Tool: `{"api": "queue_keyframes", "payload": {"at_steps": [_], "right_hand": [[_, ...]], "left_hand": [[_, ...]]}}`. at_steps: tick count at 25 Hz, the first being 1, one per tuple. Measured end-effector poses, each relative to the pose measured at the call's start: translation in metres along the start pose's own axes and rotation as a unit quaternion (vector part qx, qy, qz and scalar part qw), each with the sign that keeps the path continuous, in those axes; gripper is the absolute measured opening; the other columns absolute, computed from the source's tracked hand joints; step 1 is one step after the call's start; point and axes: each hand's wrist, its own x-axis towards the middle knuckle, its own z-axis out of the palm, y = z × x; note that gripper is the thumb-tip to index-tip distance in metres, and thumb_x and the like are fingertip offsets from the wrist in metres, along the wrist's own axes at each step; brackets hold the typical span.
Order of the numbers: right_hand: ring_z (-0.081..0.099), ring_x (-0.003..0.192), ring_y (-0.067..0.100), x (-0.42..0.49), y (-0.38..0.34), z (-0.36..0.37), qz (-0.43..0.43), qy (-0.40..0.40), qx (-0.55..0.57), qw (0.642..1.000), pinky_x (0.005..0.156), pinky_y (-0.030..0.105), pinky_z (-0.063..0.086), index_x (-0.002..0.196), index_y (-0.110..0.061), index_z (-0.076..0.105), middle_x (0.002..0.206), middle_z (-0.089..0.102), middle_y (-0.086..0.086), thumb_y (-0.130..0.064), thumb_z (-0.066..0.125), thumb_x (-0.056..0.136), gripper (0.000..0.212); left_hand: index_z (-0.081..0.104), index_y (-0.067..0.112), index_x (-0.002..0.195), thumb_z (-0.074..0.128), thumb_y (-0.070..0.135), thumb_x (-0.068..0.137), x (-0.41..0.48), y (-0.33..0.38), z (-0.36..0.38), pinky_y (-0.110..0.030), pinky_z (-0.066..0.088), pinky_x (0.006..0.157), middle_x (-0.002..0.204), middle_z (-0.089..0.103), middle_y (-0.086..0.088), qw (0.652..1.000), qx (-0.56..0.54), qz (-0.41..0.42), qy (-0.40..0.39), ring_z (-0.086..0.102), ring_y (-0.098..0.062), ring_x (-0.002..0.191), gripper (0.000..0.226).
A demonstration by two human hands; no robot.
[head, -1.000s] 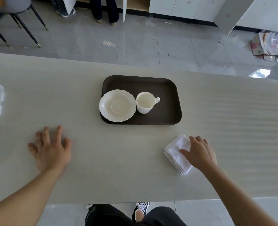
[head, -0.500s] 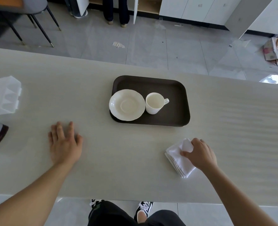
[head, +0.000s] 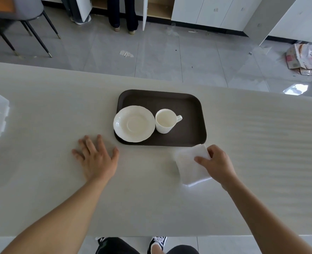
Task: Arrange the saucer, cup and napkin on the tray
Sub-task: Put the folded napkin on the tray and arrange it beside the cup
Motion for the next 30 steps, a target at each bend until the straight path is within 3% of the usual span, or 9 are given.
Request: {"api": "queue_keyframes", "payload": {"at_steps": [7,13,16,18,25,28,30], "right_hand": [[0.062,0.073,0.02,0.048,-0.032,-0.023,0.064,0.06,0.251,0.964,0.059,0.031,0.046,0.082,-0.015,0.058,0.084,0.066,0.004,-0.023,0.081,0.08,0.025],[0.059,0.08,0.025,0.086,-0.039,-0.015,0.12,0.104,0.317,0.935,0.061,0.033,0.049,0.089,-0.01,0.058,0.084,0.062,0.002,-0.02,0.076,0.084,0.02],[0.064,0.098,0.035,0.092,-0.037,0.001,0.165,0.089,0.337,0.923,0.086,0.053,0.058,0.101,-0.004,0.061,0.1,0.066,0.012,-0.014,0.069,0.088,0.018],[0.064,0.101,0.037,0.091,-0.035,0.008,0.171,0.081,0.321,0.928,0.09,0.056,0.057,0.101,-0.003,0.061,0.099,0.065,0.012,-0.012,0.068,0.087,0.017],[0.072,0.087,0.033,0.09,-0.027,-0.002,0.132,-0.009,0.201,0.971,0.081,0.053,0.062,0.104,-0.001,0.066,0.103,0.072,0.017,-0.013,0.069,0.085,0.022],[0.075,0.081,0.03,0.088,-0.026,-0.015,0.116,0.015,0.124,0.985,0.083,0.049,0.061,0.114,-0.007,0.06,0.1,0.073,0.011,-0.021,0.069,0.085,0.033],[0.072,0.089,0.03,0.087,-0.024,-0.024,0.092,0.056,0.03,0.994,0.08,0.041,0.057,0.121,-0.013,0.056,0.096,0.074,0.008,-0.027,0.067,0.085,0.04]], "left_hand": [[0.038,0.01,0.147,0.059,0.048,0.087,0.002,0.001,0.001,-0.064,0.005,0.117,0.156,0.026,-0.029,1.0,-0.013,-0.006,0.018,0.014,-0.044,0.148,0.074],[0.04,0.01,0.145,0.05,0.048,0.086,0.0,0.002,-0.001,-0.065,0.007,0.116,0.154,0.028,-0.03,0.999,-0.012,-0.006,0.032,0.017,-0.045,0.147,0.071],[0.041,0.009,0.145,0.043,0.049,0.083,0.0,0.003,-0.002,-0.065,0.007,0.116,0.154,0.028,-0.029,0.999,-0.01,-0.011,0.033,0.017,-0.045,0.147,0.074],[0.041,0.01,0.145,0.041,0.05,0.082,0.0,0.004,-0.003,-0.064,0.007,0.117,0.155,0.028,-0.029,0.999,-0.005,-0.013,0.033,0.017,-0.044,0.147,0.075],[0.041,0.01,0.145,0.04,0.05,0.083,-0.001,0.003,-0.001,-0.064,0.008,0.116,0.154,0.028,-0.028,0.999,-0.006,-0.016,0.035,0.016,-0.043,0.147,0.074],[0.042,0.01,0.144,0.039,0.05,0.082,-0.001,0.003,-0.001,-0.064,0.008,0.117,0.154,0.029,-0.028,0.999,-0.005,-0.018,0.034,0.017,-0.044,0.147,0.074],[0.042,0.01,0.144,0.039,0.05,0.082,-0.001,0.003,-0.001,-0.063,0.008,0.117,0.154,0.029,-0.028,0.999,-0.007,-0.02,0.033,0.017,-0.043,0.147,0.073]]}}
